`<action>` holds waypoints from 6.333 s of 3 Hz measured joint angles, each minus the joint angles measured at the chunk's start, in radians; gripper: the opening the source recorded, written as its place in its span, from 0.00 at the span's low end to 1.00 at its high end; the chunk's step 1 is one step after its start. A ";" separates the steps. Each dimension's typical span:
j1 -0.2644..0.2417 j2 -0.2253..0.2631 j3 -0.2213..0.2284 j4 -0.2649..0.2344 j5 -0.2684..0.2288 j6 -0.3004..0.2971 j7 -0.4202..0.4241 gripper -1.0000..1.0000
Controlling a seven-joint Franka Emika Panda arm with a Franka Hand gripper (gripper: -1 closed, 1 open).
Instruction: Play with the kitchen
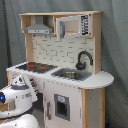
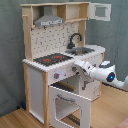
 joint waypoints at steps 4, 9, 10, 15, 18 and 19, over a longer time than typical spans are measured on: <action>0.002 0.000 0.001 0.028 -0.002 -0.046 -0.283 0.00; 0.030 -0.001 0.015 0.053 -0.002 -0.187 -0.833 0.00; 0.032 -0.003 0.017 0.056 -0.002 -0.198 -0.933 0.00; 0.052 0.005 0.019 0.055 0.002 -0.251 -0.838 1.00; 0.202 0.006 -0.050 0.024 0.004 -0.337 -0.684 1.00; 0.222 0.002 -0.162 0.018 0.003 -0.361 -0.710 1.00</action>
